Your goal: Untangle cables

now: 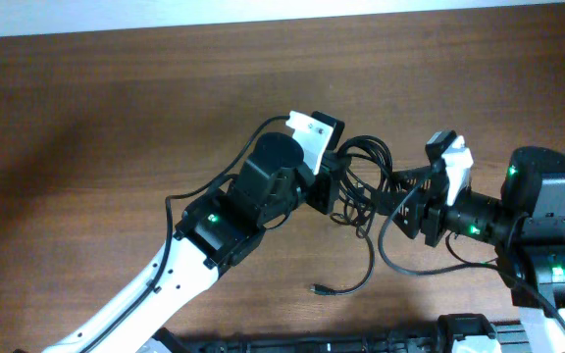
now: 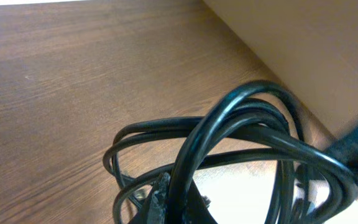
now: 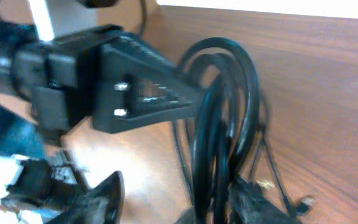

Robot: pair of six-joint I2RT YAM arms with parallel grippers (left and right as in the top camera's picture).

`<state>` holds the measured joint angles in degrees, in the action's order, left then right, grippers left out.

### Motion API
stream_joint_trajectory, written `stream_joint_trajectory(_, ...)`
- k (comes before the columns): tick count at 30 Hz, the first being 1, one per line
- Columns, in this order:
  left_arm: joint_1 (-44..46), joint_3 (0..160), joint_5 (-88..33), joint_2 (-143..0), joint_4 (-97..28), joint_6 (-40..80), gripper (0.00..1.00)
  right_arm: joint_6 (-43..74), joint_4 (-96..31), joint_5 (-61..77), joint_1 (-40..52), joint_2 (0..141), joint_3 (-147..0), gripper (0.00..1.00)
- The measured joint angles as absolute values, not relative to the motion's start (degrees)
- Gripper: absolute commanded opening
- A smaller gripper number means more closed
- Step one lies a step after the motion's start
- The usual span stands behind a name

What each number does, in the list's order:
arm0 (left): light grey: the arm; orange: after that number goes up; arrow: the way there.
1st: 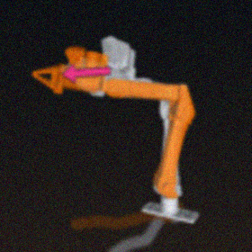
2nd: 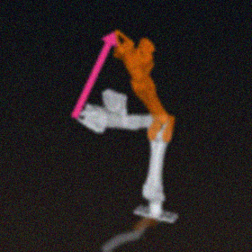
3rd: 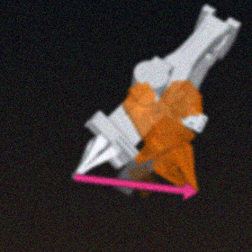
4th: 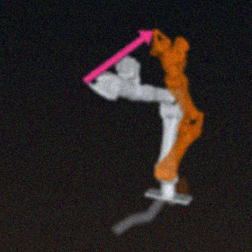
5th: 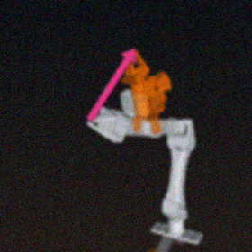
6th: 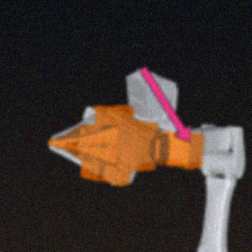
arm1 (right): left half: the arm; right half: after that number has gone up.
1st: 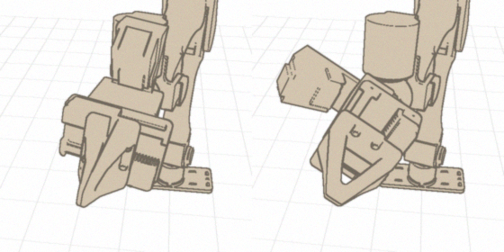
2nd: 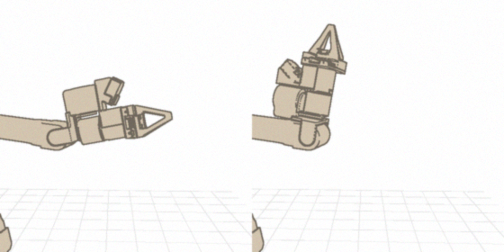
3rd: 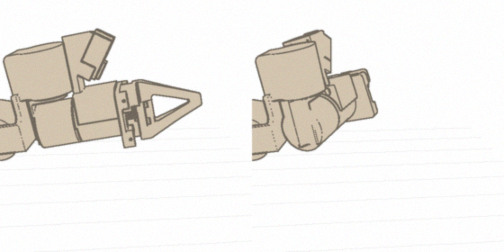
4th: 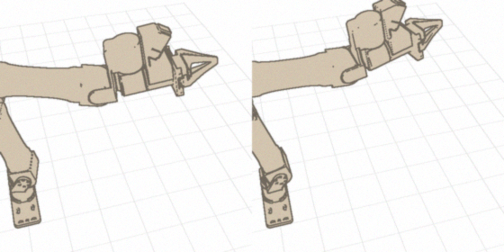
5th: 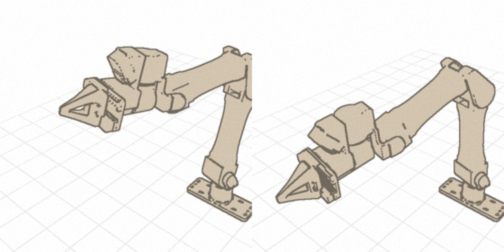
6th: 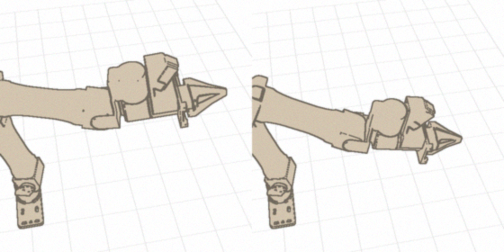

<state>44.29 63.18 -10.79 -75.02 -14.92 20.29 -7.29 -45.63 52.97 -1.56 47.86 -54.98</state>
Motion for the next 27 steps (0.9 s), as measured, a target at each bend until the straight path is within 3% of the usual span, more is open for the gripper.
stream_joint_trajectory(17, 44.3, 63.2, -3.4, -75.0, -14.7, 21.6, 0.0, -11.0, -46.4, 57.5, -1.6, 47.9, -55.0, 0.44)
stream_joint_trajectory(27, 46.7, 63.2, -9.3, -75.0, -14.0, 23.7, 0.0, -11.1, -45.5, 58.3, -1.6, 48.7, -55.0, 0.45)
